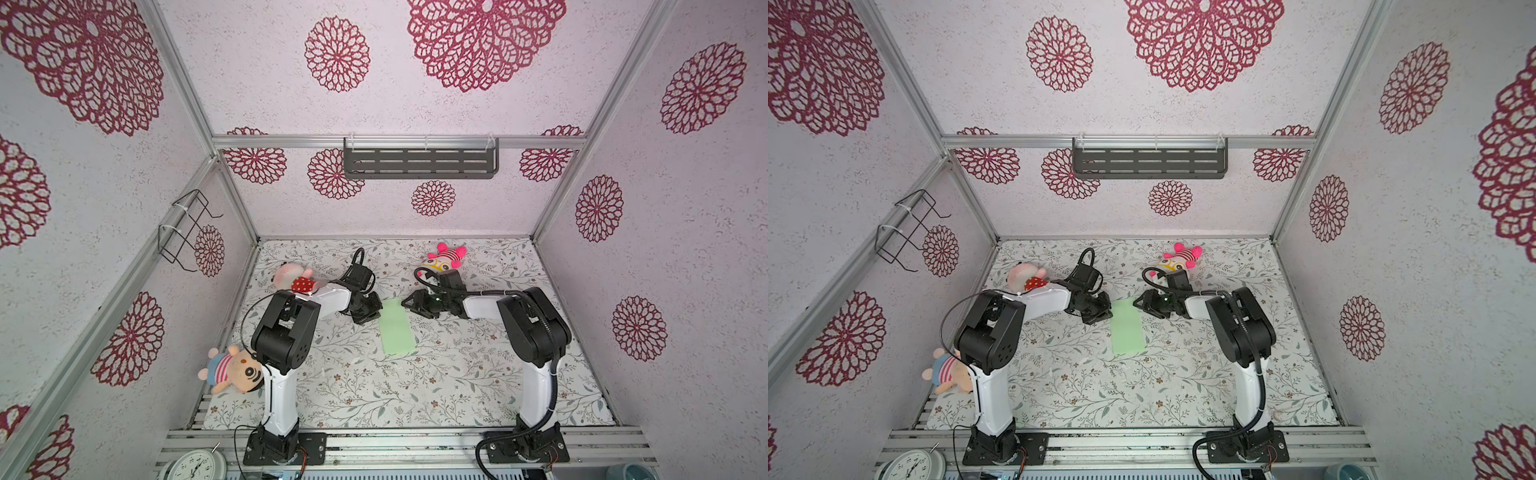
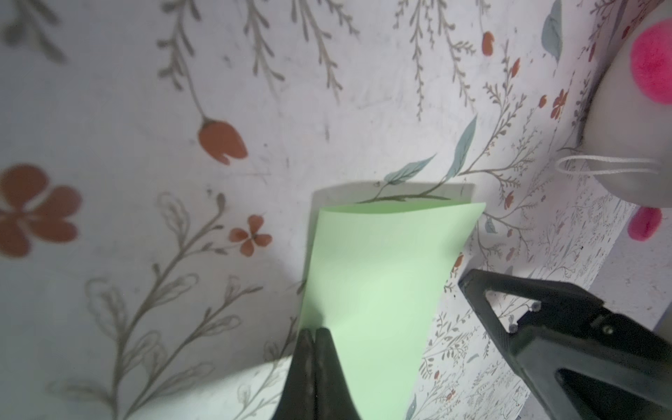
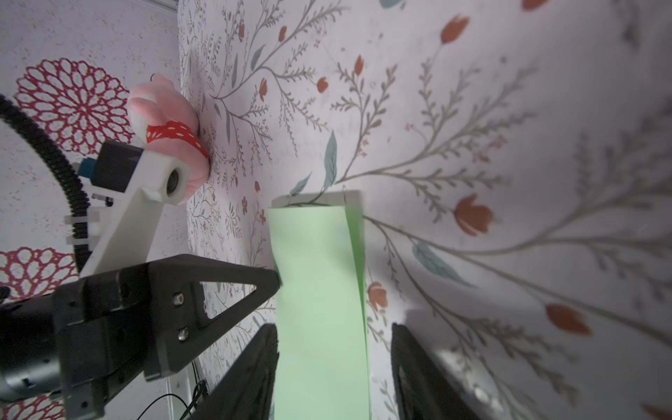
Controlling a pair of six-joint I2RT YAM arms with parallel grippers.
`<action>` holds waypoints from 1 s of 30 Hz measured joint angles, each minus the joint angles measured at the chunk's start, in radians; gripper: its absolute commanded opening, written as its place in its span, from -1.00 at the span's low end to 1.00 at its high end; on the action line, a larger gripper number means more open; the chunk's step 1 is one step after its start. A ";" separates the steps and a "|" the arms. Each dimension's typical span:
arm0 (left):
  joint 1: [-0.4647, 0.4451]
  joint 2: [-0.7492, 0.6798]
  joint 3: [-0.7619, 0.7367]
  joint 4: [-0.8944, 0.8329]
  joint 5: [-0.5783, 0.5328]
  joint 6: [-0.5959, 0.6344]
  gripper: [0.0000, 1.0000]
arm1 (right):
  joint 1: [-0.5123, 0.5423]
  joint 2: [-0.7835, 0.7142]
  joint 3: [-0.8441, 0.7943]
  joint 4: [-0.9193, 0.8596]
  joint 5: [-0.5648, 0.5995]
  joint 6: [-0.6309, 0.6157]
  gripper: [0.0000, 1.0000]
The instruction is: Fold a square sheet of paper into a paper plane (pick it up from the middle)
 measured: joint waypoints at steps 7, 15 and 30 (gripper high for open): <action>0.001 0.000 -0.002 0.003 0.004 0.000 -0.96 | 0.005 0.074 0.111 -0.026 -0.004 -0.064 0.08; 0.003 0.000 -0.003 0.006 0.008 0.000 -0.96 | 0.006 0.115 0.161 -0.029 -0.060 -0.095 0.06; 0.005 0.000 -0.005 0.009 0.012 0.000 -0.97 | 0.006 0.091 0.089 -0.010 -0.154 -0.095 -0.08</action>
